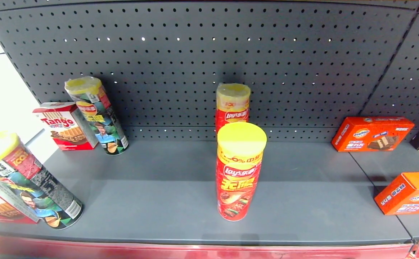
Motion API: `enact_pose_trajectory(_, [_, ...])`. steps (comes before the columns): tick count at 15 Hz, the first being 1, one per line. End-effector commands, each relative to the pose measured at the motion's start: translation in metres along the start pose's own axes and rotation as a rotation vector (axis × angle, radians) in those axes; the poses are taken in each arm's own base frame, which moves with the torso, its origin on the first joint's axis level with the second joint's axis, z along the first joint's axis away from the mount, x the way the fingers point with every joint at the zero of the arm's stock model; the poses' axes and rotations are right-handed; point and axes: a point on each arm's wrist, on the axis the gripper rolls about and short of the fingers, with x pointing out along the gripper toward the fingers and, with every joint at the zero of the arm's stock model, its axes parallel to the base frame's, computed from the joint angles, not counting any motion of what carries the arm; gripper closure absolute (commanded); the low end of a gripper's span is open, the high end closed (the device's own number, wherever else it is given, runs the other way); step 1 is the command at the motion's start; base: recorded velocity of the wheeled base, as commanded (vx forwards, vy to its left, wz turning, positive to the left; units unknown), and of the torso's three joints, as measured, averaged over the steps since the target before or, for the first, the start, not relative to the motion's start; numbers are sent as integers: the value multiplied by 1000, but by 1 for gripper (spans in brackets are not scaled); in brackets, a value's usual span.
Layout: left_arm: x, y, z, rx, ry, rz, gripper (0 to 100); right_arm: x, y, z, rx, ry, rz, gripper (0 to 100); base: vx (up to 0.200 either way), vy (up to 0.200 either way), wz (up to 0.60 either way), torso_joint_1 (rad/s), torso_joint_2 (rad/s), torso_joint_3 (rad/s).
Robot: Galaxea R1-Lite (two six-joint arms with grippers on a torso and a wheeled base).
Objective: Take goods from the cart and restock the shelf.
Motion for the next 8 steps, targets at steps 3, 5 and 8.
enact_pose_trajectory(3, [0, 0, 0, 0, 0, 0, 0, 0, 0, 0, 0, 2, 0, 0, 0, 0, 0, 0, 0, 0])
enact_pose_trajectory(5, [0, 0, 0, 0, 0, 0, 0, 0, 0, 0, 0, 2, 0, 0, 0, 0, 0, 0, 0, 0])
enact_pose_trajectory(8, [0, 0, 0, 0, 0, 0, 0, 0, 0, 0, 0, 2, -1, 0, 0, 0, 0, 0, 0, 0])
